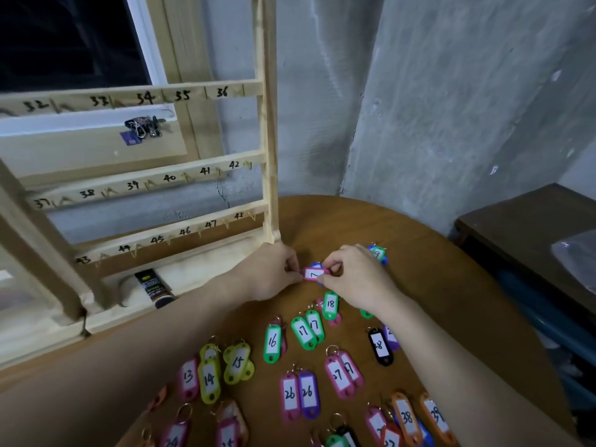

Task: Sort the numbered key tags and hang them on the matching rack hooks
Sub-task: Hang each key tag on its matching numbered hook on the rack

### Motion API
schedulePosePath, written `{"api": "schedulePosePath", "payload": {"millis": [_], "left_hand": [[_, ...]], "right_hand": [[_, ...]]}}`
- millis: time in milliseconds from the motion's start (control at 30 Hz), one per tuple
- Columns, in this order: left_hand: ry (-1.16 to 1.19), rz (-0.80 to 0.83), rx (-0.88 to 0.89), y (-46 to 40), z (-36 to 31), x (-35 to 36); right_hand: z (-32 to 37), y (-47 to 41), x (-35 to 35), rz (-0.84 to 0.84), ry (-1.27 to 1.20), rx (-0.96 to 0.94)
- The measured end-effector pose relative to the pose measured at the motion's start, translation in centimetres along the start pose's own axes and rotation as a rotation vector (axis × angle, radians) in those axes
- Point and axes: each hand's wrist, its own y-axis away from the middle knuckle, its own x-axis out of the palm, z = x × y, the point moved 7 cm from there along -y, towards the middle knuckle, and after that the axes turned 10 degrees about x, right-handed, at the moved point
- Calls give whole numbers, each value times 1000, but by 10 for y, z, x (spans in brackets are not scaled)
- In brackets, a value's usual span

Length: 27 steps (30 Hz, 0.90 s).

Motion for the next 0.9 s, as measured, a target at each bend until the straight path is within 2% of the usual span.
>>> {"api": "schedulePosePath", "payload": {"millis": [133, 300, 400, 533, 667, 900], "left_hand": [[-4, -34, -7, 23, 7, -12], [-42, -108, -38, 64, 20, -41], [-68, -121, -36, 90, 28, -60], [-87, -160, -38, 126, 33, -90], [-92, -234, -35, 169, 31, -124], [-88, -422, -107, 275, 29, -202]], "right_hand": [[13, -2, 1, 60, 61, -23], [29, -2, 7, 15, 188, -37], [42, 0, 7, -23, 179, -16], [55, 6, 10, 29, 173, 35], [82, 17, 19, 144, -79, 34], [219, 76, -8, 223, -307, -235]]}}
